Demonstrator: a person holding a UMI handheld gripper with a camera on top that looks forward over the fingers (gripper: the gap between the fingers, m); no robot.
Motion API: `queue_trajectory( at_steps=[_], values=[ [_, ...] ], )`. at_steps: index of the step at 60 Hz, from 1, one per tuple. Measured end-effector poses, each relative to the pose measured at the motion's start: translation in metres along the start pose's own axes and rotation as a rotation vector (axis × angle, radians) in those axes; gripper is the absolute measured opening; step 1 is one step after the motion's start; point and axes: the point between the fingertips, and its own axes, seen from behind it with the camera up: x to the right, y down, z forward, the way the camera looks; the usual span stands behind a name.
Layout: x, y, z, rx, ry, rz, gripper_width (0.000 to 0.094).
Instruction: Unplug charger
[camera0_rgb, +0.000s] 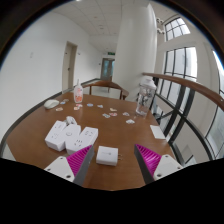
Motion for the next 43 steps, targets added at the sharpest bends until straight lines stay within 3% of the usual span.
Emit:
queue_trajectory(
  at_steps=[25,43],
  values=[
    [-0.035,-0.011,-0.143,0.195,-0.018,0.056,0.0848],
    [-0.023,-0.021,-0.170,0.275,0.041,0.055,0.0851]
  ],
)
